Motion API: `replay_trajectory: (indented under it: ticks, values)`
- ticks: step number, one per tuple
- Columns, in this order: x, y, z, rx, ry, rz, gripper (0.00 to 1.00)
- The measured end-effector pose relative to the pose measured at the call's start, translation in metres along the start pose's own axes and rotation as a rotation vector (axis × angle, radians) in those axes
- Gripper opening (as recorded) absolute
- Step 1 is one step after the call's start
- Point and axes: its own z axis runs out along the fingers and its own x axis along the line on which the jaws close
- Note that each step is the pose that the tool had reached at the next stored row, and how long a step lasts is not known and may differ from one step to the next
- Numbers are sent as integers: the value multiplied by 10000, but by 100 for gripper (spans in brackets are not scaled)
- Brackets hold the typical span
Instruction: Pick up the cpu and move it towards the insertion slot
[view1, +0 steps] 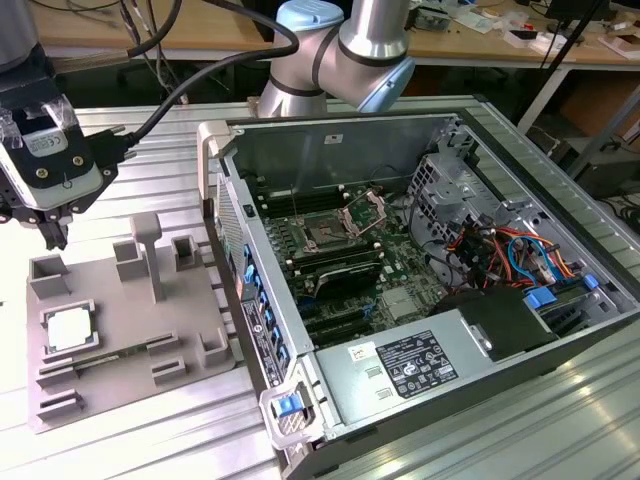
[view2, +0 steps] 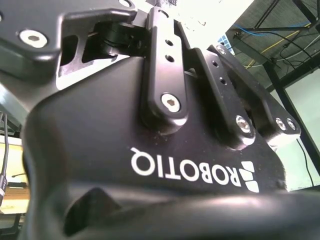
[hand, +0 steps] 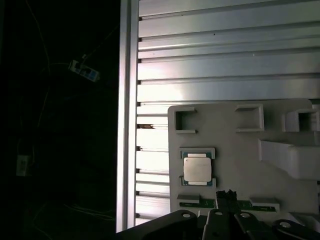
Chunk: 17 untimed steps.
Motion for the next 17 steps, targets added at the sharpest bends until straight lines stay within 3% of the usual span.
replay_trajectory:
  ticks: [17]
  values:
    - [1, -14, 45, 1, 1, 0, 11]
